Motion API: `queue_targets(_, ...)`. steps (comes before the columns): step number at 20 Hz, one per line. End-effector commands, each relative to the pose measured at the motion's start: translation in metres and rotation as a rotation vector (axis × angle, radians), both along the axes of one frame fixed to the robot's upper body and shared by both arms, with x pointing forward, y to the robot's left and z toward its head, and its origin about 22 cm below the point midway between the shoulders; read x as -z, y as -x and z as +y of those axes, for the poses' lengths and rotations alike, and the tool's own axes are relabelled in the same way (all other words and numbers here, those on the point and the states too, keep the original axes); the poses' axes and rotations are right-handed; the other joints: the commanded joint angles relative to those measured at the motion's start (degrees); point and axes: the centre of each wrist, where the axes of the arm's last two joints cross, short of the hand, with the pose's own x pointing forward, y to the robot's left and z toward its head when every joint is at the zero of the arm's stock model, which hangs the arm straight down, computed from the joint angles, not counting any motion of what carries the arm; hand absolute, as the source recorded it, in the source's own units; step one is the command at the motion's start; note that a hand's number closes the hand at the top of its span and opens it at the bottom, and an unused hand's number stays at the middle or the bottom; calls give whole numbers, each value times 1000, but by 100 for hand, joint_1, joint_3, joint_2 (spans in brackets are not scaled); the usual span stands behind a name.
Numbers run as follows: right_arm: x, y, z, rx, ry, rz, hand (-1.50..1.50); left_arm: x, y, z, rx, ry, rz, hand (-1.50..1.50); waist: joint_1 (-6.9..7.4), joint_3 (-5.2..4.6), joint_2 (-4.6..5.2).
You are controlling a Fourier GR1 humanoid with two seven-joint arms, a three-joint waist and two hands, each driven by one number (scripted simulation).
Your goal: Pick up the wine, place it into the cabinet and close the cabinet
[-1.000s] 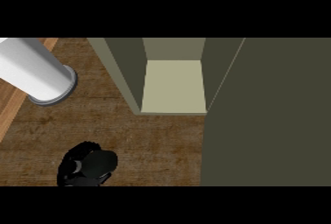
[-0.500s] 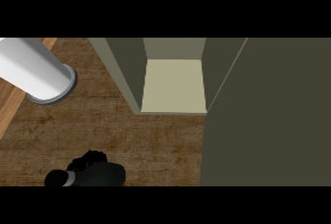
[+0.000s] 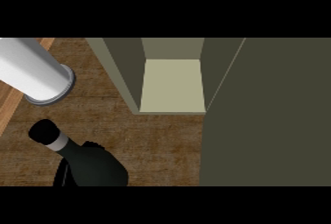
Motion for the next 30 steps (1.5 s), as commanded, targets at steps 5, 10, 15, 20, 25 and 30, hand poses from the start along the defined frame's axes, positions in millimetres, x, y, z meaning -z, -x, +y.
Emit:
queue_targets(5, -3, 2, 0, -13, -7, 1, -150, -73, -48, -39, 18, 31, -26, 150, -65, -3, 11)
queue_targets(10, 2, -13, -1, -10, 9, 10, -150, -76, -63, -62, 13, 5, 0, 150, -42, -4, 13)
queue_targets(15, 11, 6, -12, -16, 2, 11, -150, -99, -92, -72, -48, -22, -46, 150, -72, -3, 10)
queue_targets(20, -2, -5, -9, -6, -1, 1, -150, -93, -90, -109, -53, -131, -70, 150, -57, -4, 11)
queue_targets(25, 2, -4, -1, -4, 3, 9, -150, -75, -115, -127, -60, -220, -54, 150, -80, -5, 16)
queue_targets(30, 12, -7, -2, -5, 2, -9, -150, -64, -117, -136, -57, -223, -25, 150, -65, -5, 14)
